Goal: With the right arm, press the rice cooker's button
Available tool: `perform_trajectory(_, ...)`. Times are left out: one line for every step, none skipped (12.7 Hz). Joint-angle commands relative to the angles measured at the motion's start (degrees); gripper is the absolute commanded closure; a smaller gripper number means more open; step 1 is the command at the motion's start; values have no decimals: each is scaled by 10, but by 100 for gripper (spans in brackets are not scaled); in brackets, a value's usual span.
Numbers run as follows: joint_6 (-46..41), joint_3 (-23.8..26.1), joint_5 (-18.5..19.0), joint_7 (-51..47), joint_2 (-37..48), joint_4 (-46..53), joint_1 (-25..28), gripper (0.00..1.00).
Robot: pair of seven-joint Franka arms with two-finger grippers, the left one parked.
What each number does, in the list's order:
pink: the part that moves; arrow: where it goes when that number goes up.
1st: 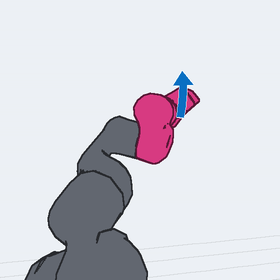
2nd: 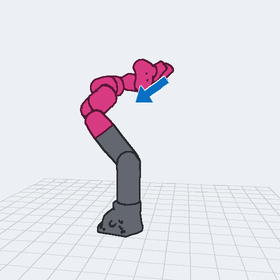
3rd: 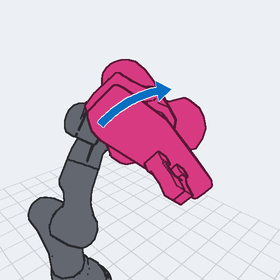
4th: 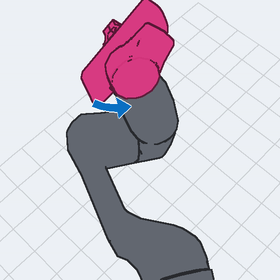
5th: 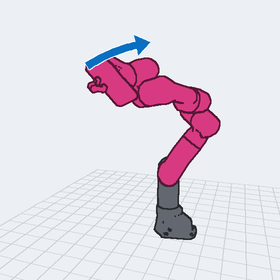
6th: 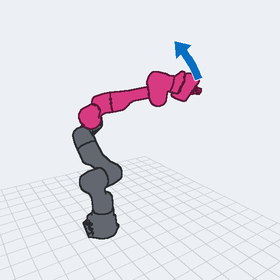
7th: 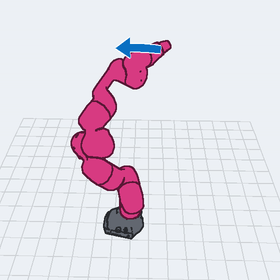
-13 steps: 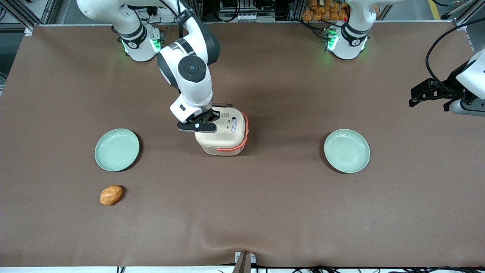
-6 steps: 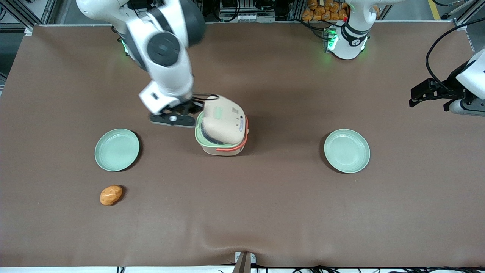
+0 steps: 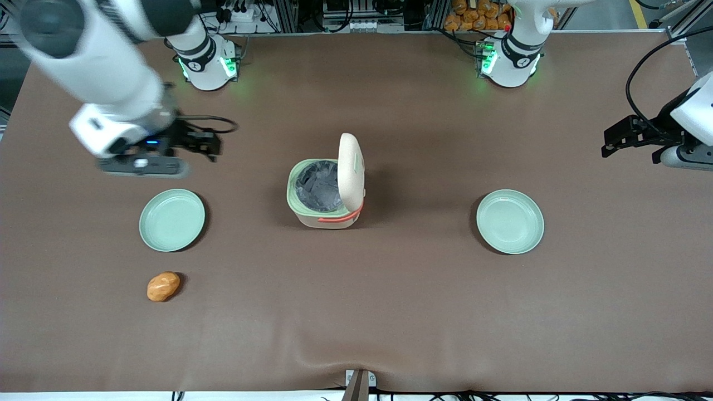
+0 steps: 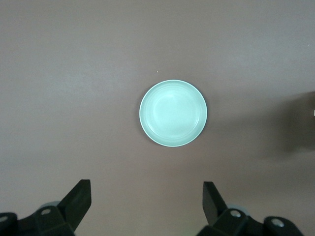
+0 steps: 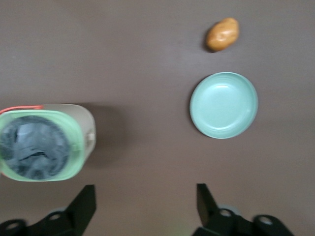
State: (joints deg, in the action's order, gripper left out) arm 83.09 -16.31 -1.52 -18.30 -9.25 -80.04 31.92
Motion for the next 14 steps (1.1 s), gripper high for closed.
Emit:
perform_trajectory(-27, 8, -10, 53, 27, -6, -74, 0)
perform_trajectory(-35, 9, -11, 60, 35, -12, -103, 0)
perform_trajectory(-35, 9, -13, 62, 45, -18, -119, 0)
perform_trajectory(-35, 9, -13, 65, 51, -21, -133, 0)
perform_trajectory(-37, 9, -13, 72, 54, -22, -147, 0)
perform_trajectory(-36, 9, -13, 78, 57, -23, -163, 0)
perform_trajectory(-31, 9, -13, 96, 61, -32, -174, 0)
perform_trajectory(-20, 9, -14, 111, 70, -48, -182, 0)
perform_trajectory(-1, 9, -20, 114, 83, -73, -191, 0)
perform_trajectory(16, 9, -23, 114, 99, -98, -193, 0)
perform_trajectory(22, 9, -23, 115, 108, -111, -193, 0)
perform_trajectory(21, 9, -23, 115, 108, -109, -193, 0)
perform_trajectory(19, 10, -23, 115, 108, -106, -193, 0)
perform_trajectory(21, 10, -23, 115, 110, -104, -193, 0)
